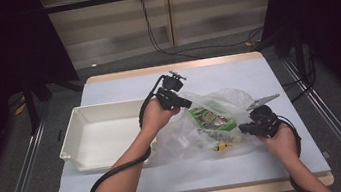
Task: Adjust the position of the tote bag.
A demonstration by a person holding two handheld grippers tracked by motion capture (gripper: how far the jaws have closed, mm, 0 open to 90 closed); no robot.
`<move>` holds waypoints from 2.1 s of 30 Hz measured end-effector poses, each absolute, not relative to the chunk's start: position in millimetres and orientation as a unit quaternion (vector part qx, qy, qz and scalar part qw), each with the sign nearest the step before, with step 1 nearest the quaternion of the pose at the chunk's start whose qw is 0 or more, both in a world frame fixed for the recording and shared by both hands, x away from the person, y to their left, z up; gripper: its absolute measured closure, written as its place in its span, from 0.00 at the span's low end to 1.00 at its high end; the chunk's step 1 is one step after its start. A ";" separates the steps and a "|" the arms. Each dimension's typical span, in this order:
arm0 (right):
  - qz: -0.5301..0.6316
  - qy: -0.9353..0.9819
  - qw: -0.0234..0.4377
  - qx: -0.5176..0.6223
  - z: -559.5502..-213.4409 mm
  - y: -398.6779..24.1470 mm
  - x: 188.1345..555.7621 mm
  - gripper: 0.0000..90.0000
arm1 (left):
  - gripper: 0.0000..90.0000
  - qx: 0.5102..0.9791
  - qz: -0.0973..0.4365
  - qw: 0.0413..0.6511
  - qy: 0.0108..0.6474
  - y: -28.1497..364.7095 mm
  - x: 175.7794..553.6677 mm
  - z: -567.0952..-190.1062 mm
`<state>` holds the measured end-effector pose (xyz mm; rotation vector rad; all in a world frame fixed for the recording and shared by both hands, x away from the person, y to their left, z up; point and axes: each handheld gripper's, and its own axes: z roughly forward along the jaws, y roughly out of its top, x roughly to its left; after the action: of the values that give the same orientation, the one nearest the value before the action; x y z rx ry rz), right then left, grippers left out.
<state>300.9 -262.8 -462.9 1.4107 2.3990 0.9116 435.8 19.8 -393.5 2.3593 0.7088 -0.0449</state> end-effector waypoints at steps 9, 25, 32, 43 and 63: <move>0.325 0.812 0.109 0.473 -458.5 -262.3 290.0 0.87 | 1.00 0.901 -0.016 0.333 0.277 16.8 436.7 -397.4; 0.364 0.813 0.116 0.440 -425.0 -240.2 322.9 0.91 | 1.00 0.903 -0.012 0.327 0.277 15.1 441.1 -397.8; 0.374 0.798 0.110 0.460 -426.9 -248.2 349.7 1.00 | 1.00 0.902 -0.019 0.323 0.285 18.2 448.4 -399.5; 0.375 0.790 0.091 0.476 -435.8 -253.5 376.0 1.00 | 1.00 0.901 -0.007 0.308 0.305 23.5 458.0 -403.4; 0.367 0.781 0.074 0.500 -450.9 -256.3 402.7 1.00 | 0.97 0.898 0.009 0.297 0.326 22.5 466.2 -410.8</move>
<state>402.7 -256.3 -450.9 1.4997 2.3454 1.1022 466.2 22.5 -410.8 2.3870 0.8665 0.0251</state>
